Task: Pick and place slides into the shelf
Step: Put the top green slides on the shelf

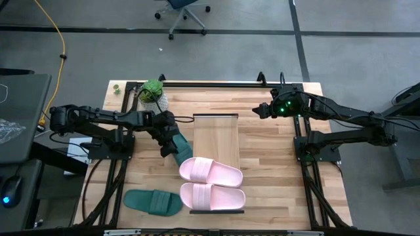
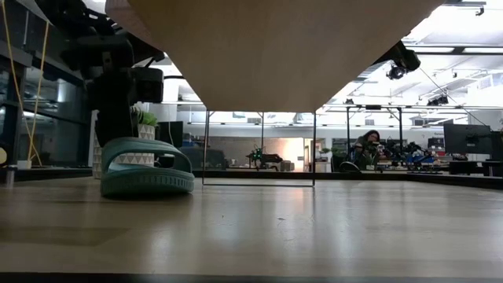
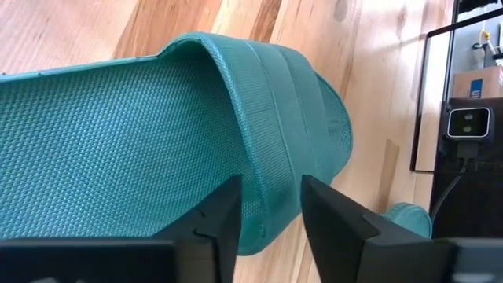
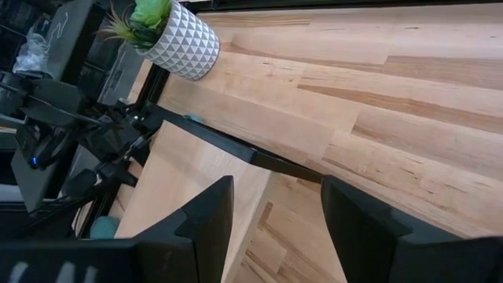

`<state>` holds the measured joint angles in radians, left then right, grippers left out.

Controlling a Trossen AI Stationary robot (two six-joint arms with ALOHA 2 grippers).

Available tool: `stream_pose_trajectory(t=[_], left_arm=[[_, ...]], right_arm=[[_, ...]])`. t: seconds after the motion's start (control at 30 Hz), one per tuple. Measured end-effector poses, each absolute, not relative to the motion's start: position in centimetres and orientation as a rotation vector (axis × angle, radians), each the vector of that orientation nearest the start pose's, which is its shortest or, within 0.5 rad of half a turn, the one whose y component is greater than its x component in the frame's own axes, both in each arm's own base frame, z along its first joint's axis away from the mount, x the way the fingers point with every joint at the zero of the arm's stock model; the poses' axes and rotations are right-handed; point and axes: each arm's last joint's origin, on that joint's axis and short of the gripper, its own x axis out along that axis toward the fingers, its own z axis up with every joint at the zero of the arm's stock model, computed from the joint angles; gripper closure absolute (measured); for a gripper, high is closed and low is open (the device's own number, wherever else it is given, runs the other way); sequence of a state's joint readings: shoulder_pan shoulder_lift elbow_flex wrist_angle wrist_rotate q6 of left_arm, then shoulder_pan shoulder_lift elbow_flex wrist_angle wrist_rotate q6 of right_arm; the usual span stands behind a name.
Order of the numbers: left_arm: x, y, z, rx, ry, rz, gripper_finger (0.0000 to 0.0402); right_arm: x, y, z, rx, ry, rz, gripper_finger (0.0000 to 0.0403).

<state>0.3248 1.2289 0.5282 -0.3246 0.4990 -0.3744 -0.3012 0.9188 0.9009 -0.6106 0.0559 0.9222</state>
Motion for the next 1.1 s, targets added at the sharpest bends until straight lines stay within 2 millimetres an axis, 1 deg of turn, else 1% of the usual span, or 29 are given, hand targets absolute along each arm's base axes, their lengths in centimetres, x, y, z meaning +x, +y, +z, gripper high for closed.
stream_pose_trajectory(t=[0.3,0.53,0.63,0.8,1.1], left_arm=[[19.95,5.26,16.05,-0.755,0.971,0.021,0.0355],[19.96,5.25,16.07,-0.757,0.97,0.016,0.0392],[19.96,5.25,16.07,-0.758,0.97,0.015,0.0398],[19.95,5.25,16.07,-0.763,0.97,0.015,0.0393],[19.94,5.2,16.11,-0.789,0.97,-0.006,0.0399]], right_arm=[[17.51,-5.65,31.21,0.947,0.422,-0.622,0.0219],[17.47,-5.64,31.16,0.947,0.428,-0.626,0.0219],[17.42,-5.62,31.08,0.947,0.437,-0.63,0.0219],[17.39,-5.62,31.04,0.947,0.442,-0.632,0.0219],[17.39,-5.62,31.04,0.947,0.443,-0.631,0.0219]])
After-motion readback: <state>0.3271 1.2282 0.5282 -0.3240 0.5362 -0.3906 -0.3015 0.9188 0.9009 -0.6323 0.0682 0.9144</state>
